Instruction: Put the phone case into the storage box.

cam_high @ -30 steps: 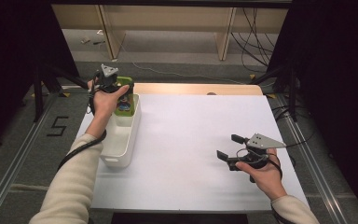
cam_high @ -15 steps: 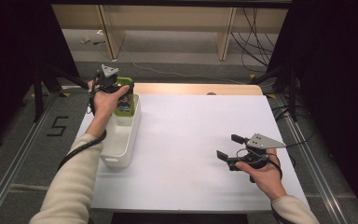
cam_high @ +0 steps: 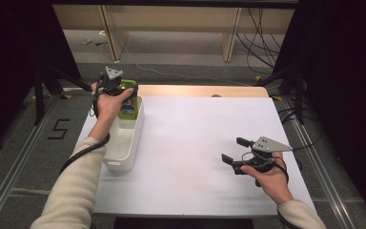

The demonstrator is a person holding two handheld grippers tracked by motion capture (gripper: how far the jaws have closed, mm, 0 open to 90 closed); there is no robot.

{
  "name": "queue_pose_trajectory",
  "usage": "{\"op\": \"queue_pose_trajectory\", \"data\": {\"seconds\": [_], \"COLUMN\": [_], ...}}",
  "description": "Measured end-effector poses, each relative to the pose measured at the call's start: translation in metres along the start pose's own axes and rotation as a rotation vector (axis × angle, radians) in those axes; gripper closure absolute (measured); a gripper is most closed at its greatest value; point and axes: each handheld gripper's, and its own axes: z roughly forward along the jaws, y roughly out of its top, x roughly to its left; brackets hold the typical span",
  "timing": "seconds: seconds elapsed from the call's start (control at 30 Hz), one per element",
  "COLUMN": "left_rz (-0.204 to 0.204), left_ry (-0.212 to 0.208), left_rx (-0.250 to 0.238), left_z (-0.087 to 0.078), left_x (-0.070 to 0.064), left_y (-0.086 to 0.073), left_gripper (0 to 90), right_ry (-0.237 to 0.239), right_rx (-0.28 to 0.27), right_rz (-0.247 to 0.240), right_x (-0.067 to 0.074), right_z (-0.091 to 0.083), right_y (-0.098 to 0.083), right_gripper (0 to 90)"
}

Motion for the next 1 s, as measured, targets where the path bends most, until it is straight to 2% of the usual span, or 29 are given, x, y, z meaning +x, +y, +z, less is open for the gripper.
{"op": "queue_pose_trajectory", "data": {"seconds": [1.0], "left_rz": [0.03], "left_ry": [-0.002], "left_rx": [0.023], "left_z": [0.0079], "left_x": [-0.0057], "left_y": [-0.0041], "left_gripper": [15.6], "right_ry": [0.0], "right_rx": [0.002], "right_rz": [0.0], "right_x": [-0.0003], "right_z": [-0.0003], "right_y": [0.0], "right_gripper": [11.5]}}
